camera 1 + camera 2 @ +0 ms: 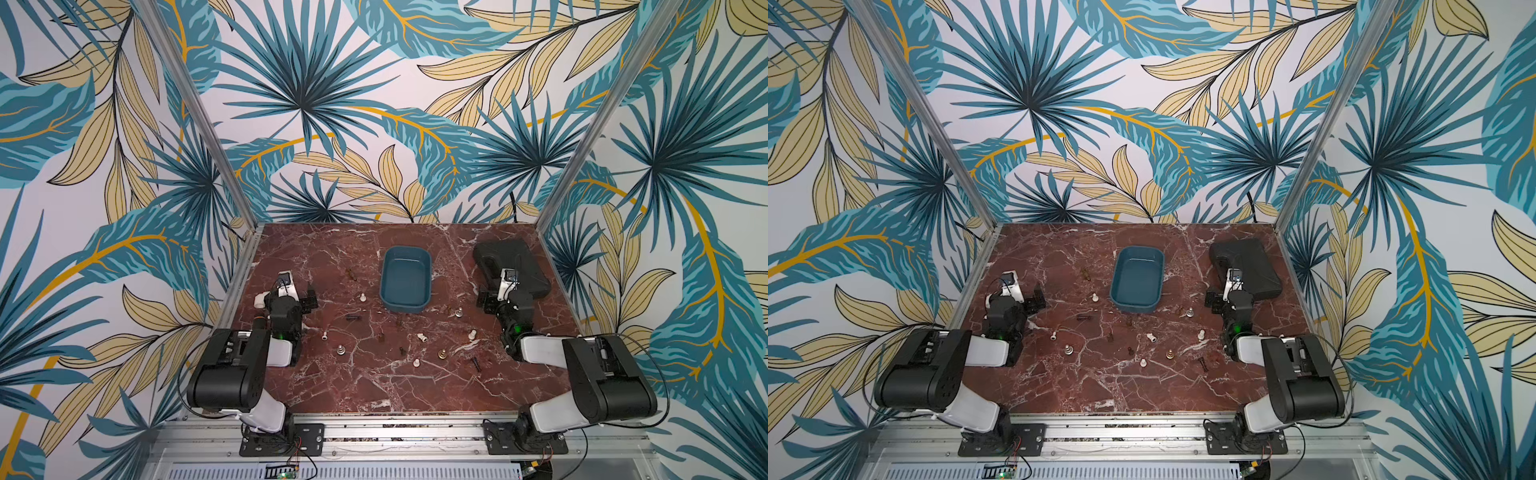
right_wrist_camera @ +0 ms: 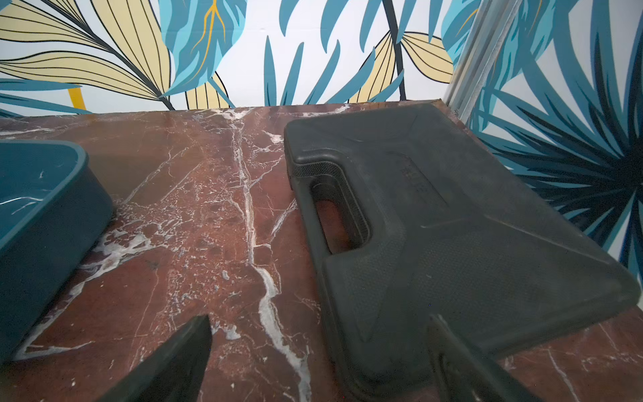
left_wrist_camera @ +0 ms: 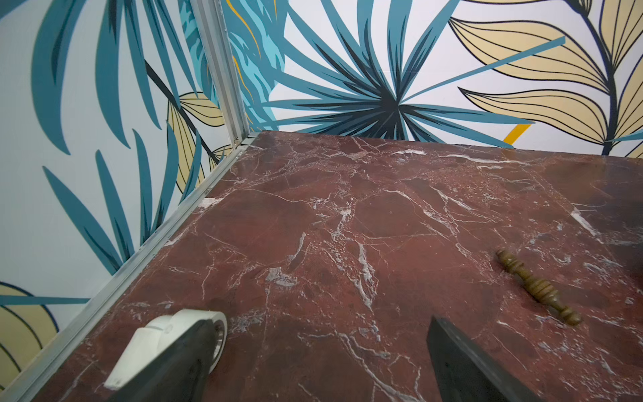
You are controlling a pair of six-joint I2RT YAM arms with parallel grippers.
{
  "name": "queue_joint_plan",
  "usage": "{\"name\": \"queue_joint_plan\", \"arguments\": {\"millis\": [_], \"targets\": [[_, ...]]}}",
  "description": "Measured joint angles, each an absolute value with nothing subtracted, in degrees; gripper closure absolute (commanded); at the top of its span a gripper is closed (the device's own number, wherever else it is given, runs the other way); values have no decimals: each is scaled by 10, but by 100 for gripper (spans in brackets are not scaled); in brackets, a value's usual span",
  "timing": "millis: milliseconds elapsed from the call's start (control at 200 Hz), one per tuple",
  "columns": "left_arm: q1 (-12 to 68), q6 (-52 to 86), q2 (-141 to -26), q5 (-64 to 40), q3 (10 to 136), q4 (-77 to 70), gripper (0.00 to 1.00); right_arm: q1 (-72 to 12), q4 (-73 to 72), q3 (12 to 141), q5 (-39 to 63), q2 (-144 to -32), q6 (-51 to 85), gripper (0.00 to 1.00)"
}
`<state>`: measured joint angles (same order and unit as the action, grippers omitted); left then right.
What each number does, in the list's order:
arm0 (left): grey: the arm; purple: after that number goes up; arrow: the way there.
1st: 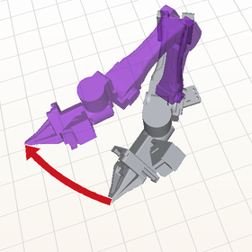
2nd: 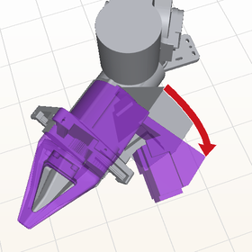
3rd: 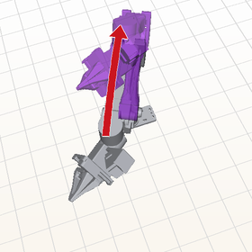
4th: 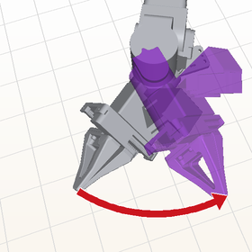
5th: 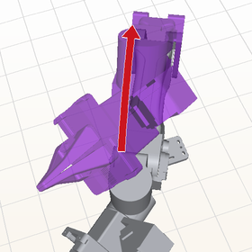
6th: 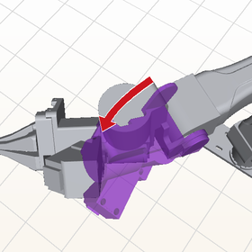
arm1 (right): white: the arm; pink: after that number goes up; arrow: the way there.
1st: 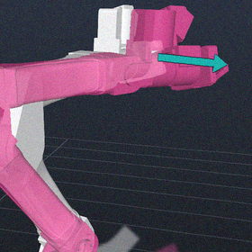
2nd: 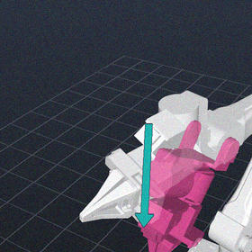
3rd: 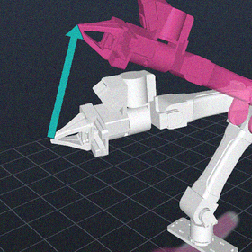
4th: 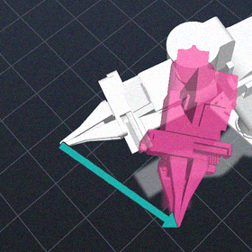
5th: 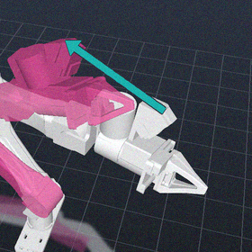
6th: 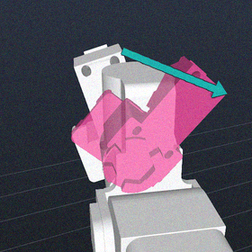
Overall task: Put the chess pieces into the storage box
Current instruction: Pick up the chess piece at the center of the board.
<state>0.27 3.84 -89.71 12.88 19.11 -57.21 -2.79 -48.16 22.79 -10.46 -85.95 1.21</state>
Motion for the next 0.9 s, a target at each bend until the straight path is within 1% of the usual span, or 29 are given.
{"name": "queue_joint_plan", "arguments": {"millis": [706, 796, 902], "targets": [[3, 37, -896, 128, 191, -572, 0, -28, -481, 228, -105, -859, 10, 2], [4, 32, -871, 129, 191, -547, 0, -29, -418, 243, -107, -827, 10, 6], [14, 28, -785, 144, 198, -483, 0, -30, -306, 304, -111, -754, 23, 12]]}}
